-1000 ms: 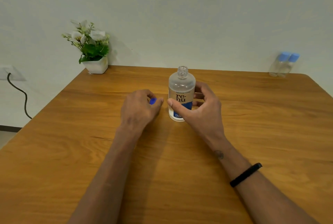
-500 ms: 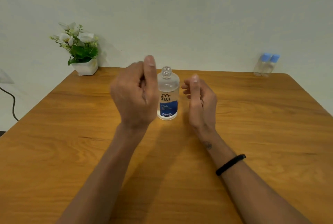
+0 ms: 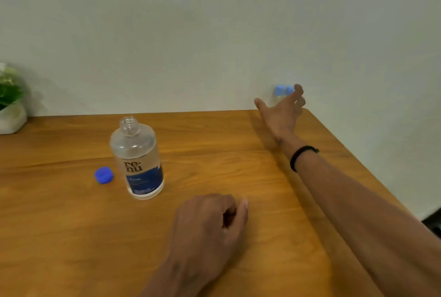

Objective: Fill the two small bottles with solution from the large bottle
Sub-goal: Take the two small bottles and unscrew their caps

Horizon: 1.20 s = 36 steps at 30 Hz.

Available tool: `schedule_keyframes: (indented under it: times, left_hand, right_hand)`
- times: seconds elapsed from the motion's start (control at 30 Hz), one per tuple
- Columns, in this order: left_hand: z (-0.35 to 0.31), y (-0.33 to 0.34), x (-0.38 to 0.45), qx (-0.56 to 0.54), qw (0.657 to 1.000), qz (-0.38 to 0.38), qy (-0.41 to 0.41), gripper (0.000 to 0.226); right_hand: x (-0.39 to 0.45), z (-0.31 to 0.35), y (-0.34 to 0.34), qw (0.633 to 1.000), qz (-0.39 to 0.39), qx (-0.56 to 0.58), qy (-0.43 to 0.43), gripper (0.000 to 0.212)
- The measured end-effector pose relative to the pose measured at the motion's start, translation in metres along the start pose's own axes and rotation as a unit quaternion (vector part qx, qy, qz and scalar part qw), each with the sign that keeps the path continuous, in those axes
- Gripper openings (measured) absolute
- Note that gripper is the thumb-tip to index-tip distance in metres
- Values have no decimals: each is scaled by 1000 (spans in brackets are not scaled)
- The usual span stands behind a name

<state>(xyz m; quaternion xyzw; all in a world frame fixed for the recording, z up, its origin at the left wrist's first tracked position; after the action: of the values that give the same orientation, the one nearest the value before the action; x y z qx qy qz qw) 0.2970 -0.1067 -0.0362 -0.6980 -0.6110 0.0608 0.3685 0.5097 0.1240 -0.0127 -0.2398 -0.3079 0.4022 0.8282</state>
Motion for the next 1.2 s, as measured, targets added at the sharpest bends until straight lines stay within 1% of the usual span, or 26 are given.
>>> schedule_keyframes:
  times: [0.07, 0.13, 0.17, 0.3, 0.43, 0.53, 0.6, 0.67, 0.7, 0.73, 0.77, 0.8, 0.83, 0.87, 0.93, 0.97, 1.03, 1.07, 1.2]
  left_hand:
    - [-2, -2, 2, 14, 999, 18, -28, 54]
    - [-3, -2, 4, 45, 997, 29, -52, 56]
    - [-4, -2, 5, 53, 996, 30, -60, 57]
    - [-7, -5, 5, 46, 995, 33, -82, 59]
    - [-4, -6, 4, 36, 997, 26, -69, 59]
    - [-2, -5, 3, 28, 998, 14, -58, 59]
    - [0, -4, 2, 5, 998, -1, -55, 58]
    - [-3, -6, 1, -28, 998, -19, -53, 53]
    - [-5, -9, 0, -38, 997, -35, -56, 47]
    - [-7, -12, 0, -51, 996, -57, -53, 38]
    - [-9, -14, 0, -79, 992, -89, -48, 26]
    - [-9, -15, 0, -111, 985, -126, -47, 13]
    - [-8, -16, 0, -134, 976, -165, -52, 6]
    - [-4, -16, 0, -146, 967, -199, -59, 7]
    - [5, -16, -1, -168, 954, -240, -71, 12]
    - [10, -16, -2, -185, 948, -248, -77, 15]
    - [14, -19, -3, -239, 933, -253, -94, 20]
    - [16, -22, -3, -275, 922, -251, -106, 22]
    - [19, -31, -2, -414, 876, -205, -138, 23]
  right_hand:
    - [22, -2, 9, 998, 16, 22, 58, 111]
    - [35, -4, 17, 995, 24, 29, 95, 104]
    - [39, -5, 20, 994, 23, 29, 99, 98]
    - [41, -8, 30, 997, -5, 26, 79, 66]
    - [35, -6, 36, 999, -13, 7, 46, 56]
    - [19, 3, 37, 999, 7, 43, 25, 41]
    - [-9, 15, 32, 996, 26, 80, 15, 36]
    - [-48, 24, 21, 990, 56, 129, 4, 30]
    - [-70, 27, 14, 985, 78, 152, -5, 24]
    - [-94, 31, 4, 980, 108, 169, -14, 17]
    - [-117, 34, -7, 973, 144, 181, -24, 16]
    - [-140, 35, -17, 962, 180, 201, -29, 20]
    - [-160, 36, -27, 949, 212, 233, -26, 27]
    - [-177, 35, -36, 933, 236, 270, -14, 35]
    - [-200, 32, -49, 904, 262, 336, 17, 47]
    - [-208, 31, -53, 890, 280, 360, 24, 46]
    - [-222, 35, -61, 858, 329, 394, 30, 33]
    - [-229, 38, -65, 841, 357, 404, 35, 32]
    - [-245, 47, -70, 798, 436, 415, 30, 46]
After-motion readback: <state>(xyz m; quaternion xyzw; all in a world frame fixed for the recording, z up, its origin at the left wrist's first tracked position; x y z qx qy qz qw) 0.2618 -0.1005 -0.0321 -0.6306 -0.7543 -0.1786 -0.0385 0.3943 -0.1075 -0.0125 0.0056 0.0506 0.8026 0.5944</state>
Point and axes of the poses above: each hand's wrist, its own x-axis towards the middle knuckle, its own y-axis out of the palm, z = x × y, the point moved 2 cm from there along x, towards the middle knuckle, and after that the axes turned 14 degrees about -x, right-handed, at the moved point
